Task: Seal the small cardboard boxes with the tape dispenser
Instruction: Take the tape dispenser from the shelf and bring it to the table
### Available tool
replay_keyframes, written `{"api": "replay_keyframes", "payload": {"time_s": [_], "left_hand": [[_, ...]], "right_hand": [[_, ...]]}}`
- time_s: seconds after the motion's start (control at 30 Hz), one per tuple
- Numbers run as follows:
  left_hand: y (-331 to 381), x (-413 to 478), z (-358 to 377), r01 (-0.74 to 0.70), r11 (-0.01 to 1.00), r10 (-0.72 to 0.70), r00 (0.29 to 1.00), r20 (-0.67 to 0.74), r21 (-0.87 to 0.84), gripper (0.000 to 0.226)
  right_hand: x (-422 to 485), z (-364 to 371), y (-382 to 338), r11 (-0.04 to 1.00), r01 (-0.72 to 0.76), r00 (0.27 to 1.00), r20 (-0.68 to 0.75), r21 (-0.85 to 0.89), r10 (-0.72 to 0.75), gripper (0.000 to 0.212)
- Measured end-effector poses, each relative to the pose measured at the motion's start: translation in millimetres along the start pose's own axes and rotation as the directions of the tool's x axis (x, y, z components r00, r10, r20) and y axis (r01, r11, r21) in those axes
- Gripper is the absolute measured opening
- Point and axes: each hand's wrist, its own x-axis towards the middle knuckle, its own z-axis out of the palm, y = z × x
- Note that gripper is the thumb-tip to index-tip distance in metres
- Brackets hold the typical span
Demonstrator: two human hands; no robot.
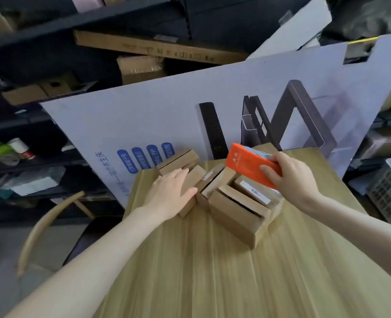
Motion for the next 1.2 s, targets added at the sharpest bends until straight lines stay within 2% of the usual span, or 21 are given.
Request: {"api": "replay_keyframes", "payload": {"time_s": [0.13,0.3,0.6,0.9,1.1,1.2], "left_hand": [[0.1,3.4,1.6,0.057,0.998,-0.057,0.998,0.002,0.017,0.064],[-4.4,13.4,21.2,0.051,0.999,-0.051,0.998,0.027,-0.001,0.064],[-5.7,50.0,93.9,-0.11,0.988,0.123,0.985,0.122,-0.111,0.066],[13.3,93.0,156.6,-0.259,0.95,0.294,0.929,0.226,-0.174,0.06],[32.0,130.3,195.5,-0.367,0.908,0.402,0.899,0.175,-0.203,0.057],[36.1,143.1,219.8,-0.407,0.903,0.426,0.89,0.161,-0.137,0.05]], "right_hand": [[17.1,14.4,5.8,0.998,0.041,0.999,0.026,0.045,-0.042,0.018],[20.3,28.4,13.2,0.998,0.023,0.999,0.046,0.061,-0.026,0.017],[-15.8,33.6,21.7,0.989,-0.147,0.988,0.041,0.019,0.146,0.012],[-49.1,33.7,26.4,0.954,-0.297,0.955,-0.009,-0.03,0.297,0.009],[-61.3,37.9,24.5,0.937,-0.349,0.937,-0.038,-0.013,0.348,0.009],[-65.0,41.5,23.7,0.93,-0.368,0.929,-0.043,-0.002,0.368,0.008]]}}
